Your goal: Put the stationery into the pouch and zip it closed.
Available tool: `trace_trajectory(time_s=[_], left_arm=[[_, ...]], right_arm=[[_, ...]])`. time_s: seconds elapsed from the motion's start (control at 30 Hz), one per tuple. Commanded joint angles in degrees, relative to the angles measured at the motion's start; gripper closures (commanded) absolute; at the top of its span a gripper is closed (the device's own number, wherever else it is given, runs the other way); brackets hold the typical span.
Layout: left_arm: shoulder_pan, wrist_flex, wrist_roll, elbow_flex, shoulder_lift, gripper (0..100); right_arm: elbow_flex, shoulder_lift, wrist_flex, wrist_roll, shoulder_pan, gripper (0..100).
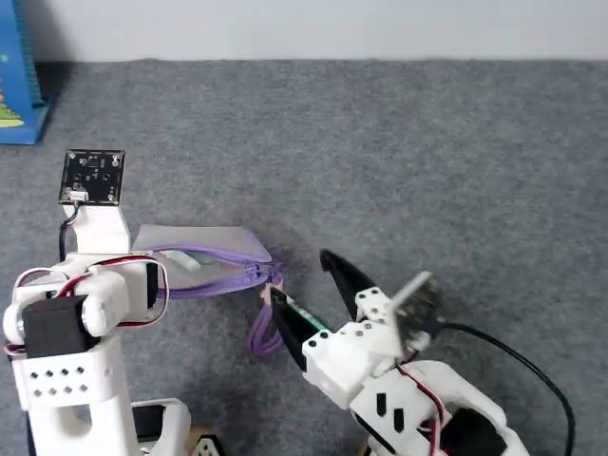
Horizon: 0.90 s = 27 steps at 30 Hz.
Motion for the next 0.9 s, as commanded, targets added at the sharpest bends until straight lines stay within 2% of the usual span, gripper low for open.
trace_trajectory(time_s=[0.0,0.2,0.3,0.63,0.87], left_arm=[[-3.78,-1.32,-0.44,-0.75,0.00,99],[-7.47,-2.02,-0.53,-0.66,0.00,99],[-7.47,-2.02,-0.53,-0.66,0.00,99],[-7.47,-1.85,-0.53,-0.40,0.00,99],[-7.38,-1.85,-0.53,-0.31,0.00,99]], right_arm=[[-2.64,4.35,6.46,-2.02,2.59,74.5],[1.93,17.27,2.68,-0.79,8.57,86.0],[2.99,24.92,-1.54,2.81,9.27,86.1],[1.58,54.20,-18.86,7.21,9.19,86.1],[-5.19,69.32,-20.44,7.12,7.69,86.1]])
